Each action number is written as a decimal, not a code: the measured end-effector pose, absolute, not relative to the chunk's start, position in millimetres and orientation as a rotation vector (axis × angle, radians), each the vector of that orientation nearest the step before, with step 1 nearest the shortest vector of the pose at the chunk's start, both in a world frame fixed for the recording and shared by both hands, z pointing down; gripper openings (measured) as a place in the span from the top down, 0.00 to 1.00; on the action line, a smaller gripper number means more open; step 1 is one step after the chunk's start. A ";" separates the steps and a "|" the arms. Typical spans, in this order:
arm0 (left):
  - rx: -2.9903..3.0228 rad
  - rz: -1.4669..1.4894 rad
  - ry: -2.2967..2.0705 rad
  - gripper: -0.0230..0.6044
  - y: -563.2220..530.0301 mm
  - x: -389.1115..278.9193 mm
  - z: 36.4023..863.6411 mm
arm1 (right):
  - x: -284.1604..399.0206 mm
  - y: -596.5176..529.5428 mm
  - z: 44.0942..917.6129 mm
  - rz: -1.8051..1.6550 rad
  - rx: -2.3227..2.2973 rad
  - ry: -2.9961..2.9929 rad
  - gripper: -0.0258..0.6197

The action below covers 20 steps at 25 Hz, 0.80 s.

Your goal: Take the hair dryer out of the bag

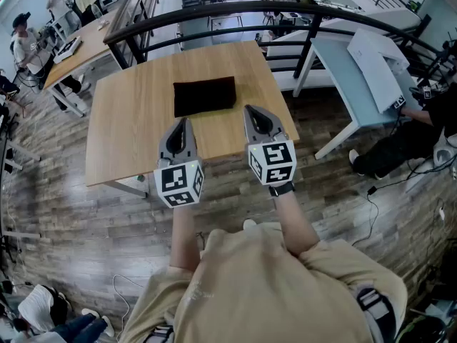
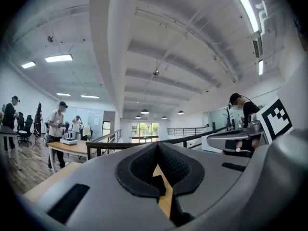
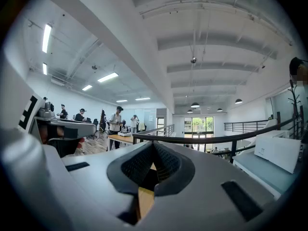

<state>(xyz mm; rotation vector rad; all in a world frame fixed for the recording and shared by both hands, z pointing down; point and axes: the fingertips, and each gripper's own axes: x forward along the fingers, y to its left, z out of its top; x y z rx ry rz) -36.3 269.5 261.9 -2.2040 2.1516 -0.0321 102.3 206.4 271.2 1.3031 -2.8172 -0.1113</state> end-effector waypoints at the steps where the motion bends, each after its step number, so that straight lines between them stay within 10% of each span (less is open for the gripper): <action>1: -2.203 -0.029 2.153 0.95 269.5 -32.5 262.8 | 105.3 206.1 272.8 -0.109 1.300 -2.818 0.95; 20: -2.202 -0.016 2.201 0.95 245.4 23.5 281.2 | 126.5 198.4 280.6 0.017 1.094 -3.004 0.95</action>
